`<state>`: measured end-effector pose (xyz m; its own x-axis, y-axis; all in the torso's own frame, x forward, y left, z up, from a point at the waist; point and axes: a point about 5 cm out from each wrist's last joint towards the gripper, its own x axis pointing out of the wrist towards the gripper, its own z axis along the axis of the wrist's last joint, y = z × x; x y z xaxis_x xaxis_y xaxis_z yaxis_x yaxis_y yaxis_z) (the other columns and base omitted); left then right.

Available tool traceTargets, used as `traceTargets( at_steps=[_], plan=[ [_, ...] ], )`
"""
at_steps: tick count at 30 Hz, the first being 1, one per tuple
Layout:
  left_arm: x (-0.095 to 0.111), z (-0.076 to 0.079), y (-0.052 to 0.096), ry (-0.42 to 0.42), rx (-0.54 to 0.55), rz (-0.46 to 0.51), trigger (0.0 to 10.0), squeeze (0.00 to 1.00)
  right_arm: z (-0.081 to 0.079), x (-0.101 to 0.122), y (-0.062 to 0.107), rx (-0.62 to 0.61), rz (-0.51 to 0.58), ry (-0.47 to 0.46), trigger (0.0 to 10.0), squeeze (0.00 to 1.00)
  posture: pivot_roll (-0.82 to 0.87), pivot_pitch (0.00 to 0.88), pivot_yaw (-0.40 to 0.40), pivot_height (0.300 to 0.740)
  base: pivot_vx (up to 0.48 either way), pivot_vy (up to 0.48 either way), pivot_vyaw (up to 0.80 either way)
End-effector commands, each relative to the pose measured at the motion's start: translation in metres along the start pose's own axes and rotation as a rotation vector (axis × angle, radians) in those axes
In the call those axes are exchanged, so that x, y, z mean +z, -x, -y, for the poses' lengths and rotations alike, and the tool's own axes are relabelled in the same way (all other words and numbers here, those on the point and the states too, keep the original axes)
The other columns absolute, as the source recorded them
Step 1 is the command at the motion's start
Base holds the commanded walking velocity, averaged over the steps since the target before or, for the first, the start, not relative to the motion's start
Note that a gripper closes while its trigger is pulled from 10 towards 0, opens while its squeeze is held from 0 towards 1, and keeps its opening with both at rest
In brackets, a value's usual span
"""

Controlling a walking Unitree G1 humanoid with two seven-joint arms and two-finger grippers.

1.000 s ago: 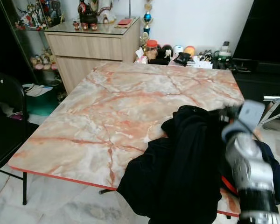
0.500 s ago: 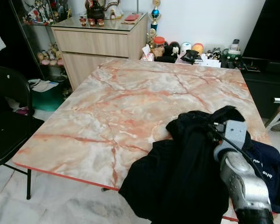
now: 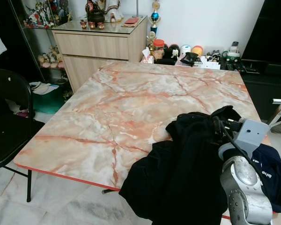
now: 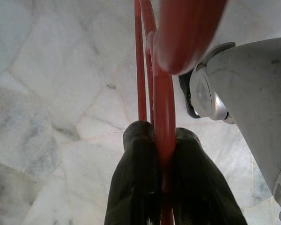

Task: Hang hanger

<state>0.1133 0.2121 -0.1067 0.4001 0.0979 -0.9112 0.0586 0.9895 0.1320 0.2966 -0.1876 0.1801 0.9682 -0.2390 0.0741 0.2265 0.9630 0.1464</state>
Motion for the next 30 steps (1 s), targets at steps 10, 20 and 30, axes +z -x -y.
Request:
traceTargets(
  at_steps=[10, 20, 30],
  plan=[
    [-0.024, -0.023, 0.006, -0.073, -0.05, -0.086, 10.0, 0.0, 0.001, -0.006, 0.005, -0.023, -0.024, -0.026, 10.0, 0.0, 0.0, 0.0, -0.007, 0.74, 0.0, 0.0, -0.36],
    [-0.027, -0.031, 0.008, -0.079, -0.046, -0.097, 10.0, 0.0, -0.001, -0.004, 0.003, 0.007, 0.013, -0.022, 10.0, 0.0, 0.01, 0.0, -0.004, 0.74, 0.0, -0.437, -0.23],
    [-0.019, -0.016, 0.004, -0.091, -0.056, -0.091, 10.0, 0.0, 0.011, -0.003, -0.003, -0.029, 0.012, -0.016, 10.0, 0.0, 0.01, 0.0, -0.004, 0.74, 0.0, -0.48, 0.0]
  ],
)
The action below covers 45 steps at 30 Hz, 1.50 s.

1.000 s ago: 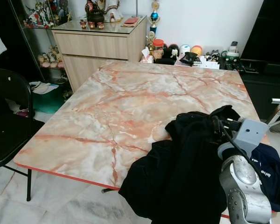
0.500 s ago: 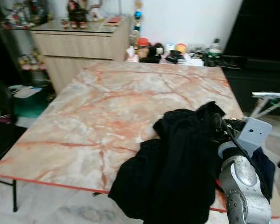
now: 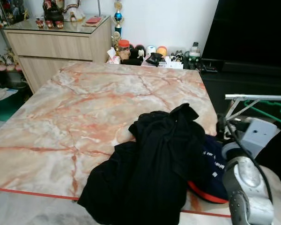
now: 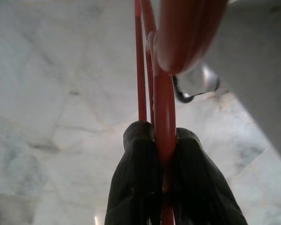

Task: Hang hanger

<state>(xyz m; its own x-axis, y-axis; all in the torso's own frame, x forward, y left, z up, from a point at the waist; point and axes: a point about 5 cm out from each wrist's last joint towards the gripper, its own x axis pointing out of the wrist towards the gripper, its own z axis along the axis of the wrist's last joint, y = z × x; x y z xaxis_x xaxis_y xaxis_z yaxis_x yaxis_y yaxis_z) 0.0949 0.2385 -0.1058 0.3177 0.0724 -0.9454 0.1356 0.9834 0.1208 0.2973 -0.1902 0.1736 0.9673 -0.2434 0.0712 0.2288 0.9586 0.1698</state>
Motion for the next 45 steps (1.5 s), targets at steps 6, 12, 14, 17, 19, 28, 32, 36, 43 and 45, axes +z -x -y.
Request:
traceTargets(
  at_steps=[6, 12, 14, 17, 19, 28, 32, 36, 43, 45],
  plan=[
    [0.007, 0.03, -0.005, -0.03, -0.043, 0.003, 10.0, 0.0, 0.008, 0.004, -0.003, -0.029, 0.021, 0.007, 10.0, 0.0, 0.01, 0.0, -0.003, 0.74, 0.0, -0.48, 0.0],
    [0.01, 0.033, -0.005, -0.029, -0.048, 0.006, 10.0, 0.0, 0.008, 0.008, -0.006, -0.012, 0.047, 0.017, 10.0, 0.0, 0.02, 0.017, -0.007, 0.74, 0.0, -0.48, 0.0],
    [0.01, 0.033, -0.005, -0.028, -0.047, 0.006, 10.0, 0.0, 0.01, 0.011, -0.006, -0.017, 0.064, 0.018, 10.0, 0.0, 0.01, 0.021, -0.007, 0.74, 0.0, -0.48, 0.0],
    [0.011, 0.033, -0.005, -0.029, -0.048, 0.004, 10.0, 0.0, 0.011, 0.012, -0.007, -0.022, 0.069, 0.018, 10.0, 0.0, 0.01, 0.028, -0.007, 0.74, 0.0, -0.48, 0.0],
    [0.011, 0.031, -0.005, -0.028, -0.049, 0.004, 10.0, 0.0, 0.013, 0.011, -0.007, -0.035, 0.063, 0.009, 10.0, 0.0, 0.01, 0.037, -0.008, 0.74, 0.0, -0.48, 0.0],
    [0.011, 0.026, -0.005, -0.028, -0.048, 0.0, 10.0, 0.0, 0.017, 0.007, -0.006, -0.062, 0.055, 0.009, 10.0, 0.0, -0.01, 0.048, -0.002, 0.74, 0.0, -0.48, 0.0],
    [0.012, 0.026, -0.005, -0.026, -0.044, 0.002, 10.0, 0.0, 0.023, 0.001, -0.007, -0.091, 0.04, 0.017, 10.0, 0.0, -0.01, 0.046, -0.011, 0.74, 0.0, -0.48, 0.0],
    [0.011, 0.026, -0.005, -0.022, -0.038, 0.003, 10.0, 0.0, 0.029, -0.011, -0.005, -0.1, 0.011, 0.047, 10.0, 0.0, -0.03, 0.047, -0.01, 0.74, 0.0, -0.48, 0.0],
    [0.011, 0.027, -0.005, -0.023, -0.044, 0.0, 10.0, 0.0, 0.04, -0.089, 0.007, -0.048, -0.229, 0.148, 10.0, 0.0, -0.03, 0.042, -0.008, 0.74, 0.0, -0.48, 0.0],
    [0.012, 0.027, -0.005, -0.028, -0.043, 0.005, 10.0, 0.0, 0.045, -0.132, 0.019, -0.003, -0.381, 0.199, 10.0, 0.0, -0.04, 0.036, -0.006, 0.74, 0.0, -0.48, 0.0]
  ],
)
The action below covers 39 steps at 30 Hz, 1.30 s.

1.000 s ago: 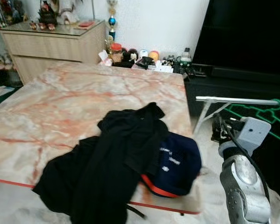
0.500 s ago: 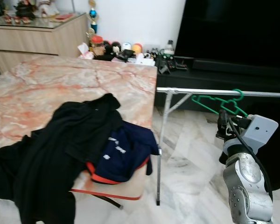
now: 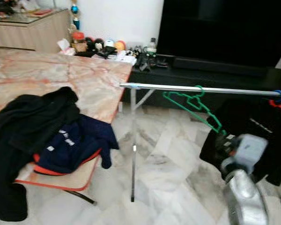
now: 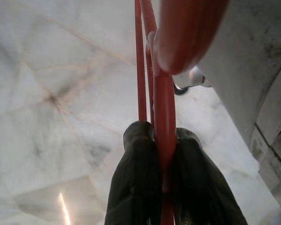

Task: Hang hanger

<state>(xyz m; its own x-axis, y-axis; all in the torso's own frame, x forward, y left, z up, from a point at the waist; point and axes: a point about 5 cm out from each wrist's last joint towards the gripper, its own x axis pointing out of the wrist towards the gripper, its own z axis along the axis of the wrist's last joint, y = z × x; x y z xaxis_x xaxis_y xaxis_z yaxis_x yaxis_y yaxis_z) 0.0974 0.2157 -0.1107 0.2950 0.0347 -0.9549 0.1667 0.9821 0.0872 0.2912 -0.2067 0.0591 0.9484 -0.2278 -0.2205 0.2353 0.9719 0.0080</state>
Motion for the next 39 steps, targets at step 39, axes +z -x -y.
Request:
traceTargets(
  at_steps=[39],
  plan=[
    [0.009, -0.012, 0.001, 0.006, 0.072, 0.03, 10.0, 0.0, 0.023, -0.163, 0.076, 0.037, -0.705, -0.001, 10.0, 0.0, -0.01, 0.0, 0.012, 0.74, 0.0, -0.48, 0.0]
  ],
)
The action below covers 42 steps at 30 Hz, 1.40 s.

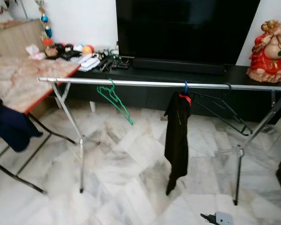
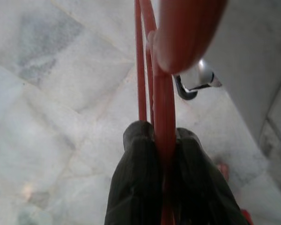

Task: Hang hanger

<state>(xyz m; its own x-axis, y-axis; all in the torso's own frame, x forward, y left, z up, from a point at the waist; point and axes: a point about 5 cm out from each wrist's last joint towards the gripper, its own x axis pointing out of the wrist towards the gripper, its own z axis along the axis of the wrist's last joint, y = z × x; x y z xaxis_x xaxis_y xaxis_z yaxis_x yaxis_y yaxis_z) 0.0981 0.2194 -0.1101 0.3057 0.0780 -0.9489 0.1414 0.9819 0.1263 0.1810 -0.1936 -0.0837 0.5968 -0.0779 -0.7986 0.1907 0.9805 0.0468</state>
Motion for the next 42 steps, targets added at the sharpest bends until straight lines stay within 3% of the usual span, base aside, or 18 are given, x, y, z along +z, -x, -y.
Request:
traceTargets(
  at_steps=[1, 3, 9, 12, 21, 26, 31, 42],
  plan=[
    [0.009, -0.009, 0.0, 0.002, 0.032, 0.031, 10.0, 0.0, 0.009, -0.002, 0.001, -0.023, -0.012, 0.012, 10.0, 0.0, -0.01, 0.0, 0.011, 0.74, 0.0, 0.0, 0.0],
    [0.01, -0.008, 0.0, 0.015, 0.021, 0.029, 10.0, 0.0, 0.01, -0.005, 0.001, -0.026, -0.036, 0.063, 10.0, 0.0, -0.01, 0.0, 0.011, 0.74, 0.0, 0.0, 0.0],
    [0.014, -0.005, 0.0, 0.048, 0.0, 0.053, 10.0, 0.0, 0.013, -0.006, 0.002, -0.034, -0.034, 0.053, 10.0, 0.0, -0.01, 0.004, 0.009, 0.74, 0.0, 0.0, 0.0],
    [0.01, -0.014, 0.001, 0.051, -0.004, 0.051, 10.0, 0.0, 0.012, -0.007, 0.002, -0.024, -0.053, 0.104, 10.0, 0.0, -0.01, 0.01, 0.006, 0.74, 0.0, 0.0, 0.0],
    [0.004, -0.022, 0.003, 0.066, 0.006, 0.05, 10.0, 0.0, 0.011, -0.005, 0.002, -0.014, -0.037, 0.092, 10.0, 0.0, -0.01, 0.015, 0.003, 0.74, 0.192, 0.0, 0.0],
    [0.007, -0.011, 0.001, 0.067, -0.006, 0.052, 10.0, 0.0, 0.012, -0.007, 0.002, -0.022, -0.05, 0.098, 10.0, 0.0, -0.01, 0.015, 0.004, 0.74, 0.375, 0.0, 0.0],
    [0.014, 0.011, -0.002, 0.062, -0.03, 0.054, 10.0, 0.0, 0.011, -0.008, 0.002, -0.017, -0.052, 0.1, 10.0, 0.0, 0.0, 0.017, 0.008, 0.74, 0.392, 0.0, 0.0],
    [0.012, 0.019, -0.002, 0.056, -0.039, 0.051, 10.0, 0.0, 0.012, -0.009, 0.002, -0.023, -0.061, 0.101, 10.0, 0.0, 0.0, 0.016, 0.008, 0.74, 0.416, 0.0, 0.0]
  ],
)
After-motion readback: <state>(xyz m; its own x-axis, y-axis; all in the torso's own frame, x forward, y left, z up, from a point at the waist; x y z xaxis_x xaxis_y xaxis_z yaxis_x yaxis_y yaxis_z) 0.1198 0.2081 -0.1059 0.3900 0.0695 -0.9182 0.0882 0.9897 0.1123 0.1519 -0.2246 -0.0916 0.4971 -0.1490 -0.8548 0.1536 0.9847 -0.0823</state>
